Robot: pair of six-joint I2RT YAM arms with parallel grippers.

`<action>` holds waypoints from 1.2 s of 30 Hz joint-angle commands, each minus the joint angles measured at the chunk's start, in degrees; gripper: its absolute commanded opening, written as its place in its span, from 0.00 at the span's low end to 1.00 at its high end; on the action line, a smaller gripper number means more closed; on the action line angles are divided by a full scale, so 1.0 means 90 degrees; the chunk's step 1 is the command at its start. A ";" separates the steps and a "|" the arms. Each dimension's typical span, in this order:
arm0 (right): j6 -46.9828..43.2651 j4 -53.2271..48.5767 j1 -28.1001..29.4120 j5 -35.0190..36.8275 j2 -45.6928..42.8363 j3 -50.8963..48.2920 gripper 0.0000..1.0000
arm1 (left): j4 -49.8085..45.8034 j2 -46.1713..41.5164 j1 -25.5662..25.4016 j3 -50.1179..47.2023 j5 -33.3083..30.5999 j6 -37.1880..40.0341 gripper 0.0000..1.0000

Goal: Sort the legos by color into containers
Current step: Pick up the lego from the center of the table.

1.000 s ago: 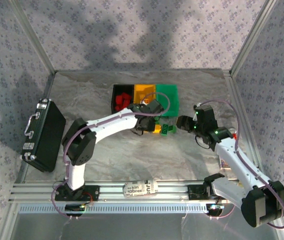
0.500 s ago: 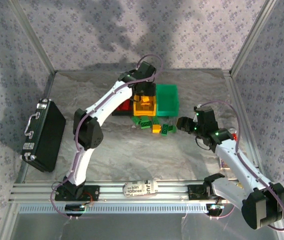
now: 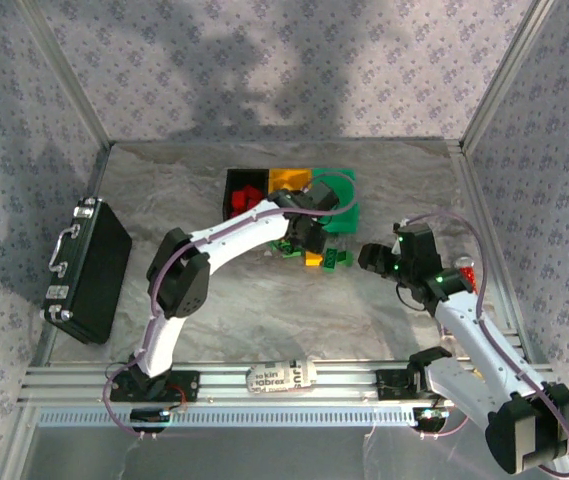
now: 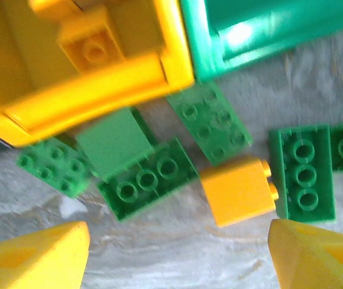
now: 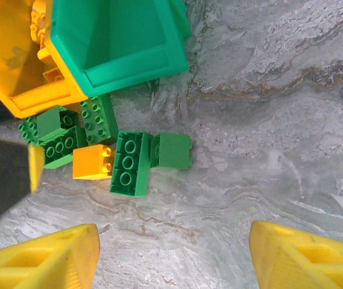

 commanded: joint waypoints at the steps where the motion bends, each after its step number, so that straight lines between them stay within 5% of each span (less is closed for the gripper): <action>1: 0.0127 -0.0023 -0.0043 -0.0109 -0.0117 -0.0140 0.68 | 0.0177 -0.0173 -0.0068 -0.0127 0.0108 -0.0292 0.78; 36: 0.0061 -0.0071 -0.0360 -0.0196 -0.0451 -0.0484 0.68 | 0.0516 0.1218 0.0040 0.0346 0.0905 -0.0795 0.63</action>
